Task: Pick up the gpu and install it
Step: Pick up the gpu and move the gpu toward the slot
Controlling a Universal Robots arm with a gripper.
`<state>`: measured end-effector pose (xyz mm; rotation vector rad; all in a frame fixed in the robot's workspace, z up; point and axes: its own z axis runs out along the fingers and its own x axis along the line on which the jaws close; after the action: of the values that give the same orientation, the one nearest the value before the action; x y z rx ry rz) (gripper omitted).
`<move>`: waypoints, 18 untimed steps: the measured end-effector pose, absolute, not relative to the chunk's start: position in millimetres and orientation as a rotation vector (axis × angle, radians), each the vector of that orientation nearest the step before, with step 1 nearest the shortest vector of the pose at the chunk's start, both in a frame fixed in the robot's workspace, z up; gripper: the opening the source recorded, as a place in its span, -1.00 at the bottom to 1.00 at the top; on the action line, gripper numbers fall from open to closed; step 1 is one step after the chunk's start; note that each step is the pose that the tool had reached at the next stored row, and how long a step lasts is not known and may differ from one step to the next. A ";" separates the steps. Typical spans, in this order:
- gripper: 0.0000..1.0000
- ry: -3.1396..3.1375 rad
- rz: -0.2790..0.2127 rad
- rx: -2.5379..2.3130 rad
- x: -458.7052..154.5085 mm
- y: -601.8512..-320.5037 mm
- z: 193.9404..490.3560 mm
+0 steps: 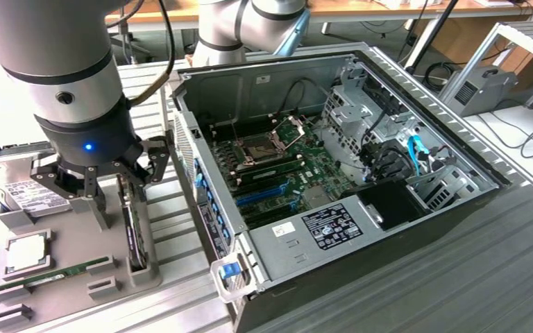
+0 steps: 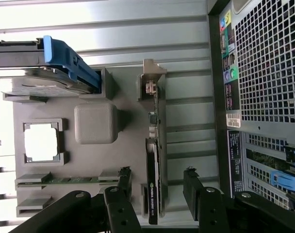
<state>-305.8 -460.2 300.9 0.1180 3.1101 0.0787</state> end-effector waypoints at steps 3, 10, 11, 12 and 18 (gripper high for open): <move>0.11 3.110 0.079 0.118 -306.0 -460.2 299.9; 0.11 3.110 0.079 0.118 -306.4 -460.2 297.7; 0.11 3.110 0.079 0.118 -306.5 -460.2 297.4; 0.11 3.110 0.079 0.118 -306.5 -460.2 297.1; 0.11 3.110 0.079 0.118 -307.0 -460.2 294.7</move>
<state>-307.0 -460.2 294.7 0.1179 3.1101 0.0787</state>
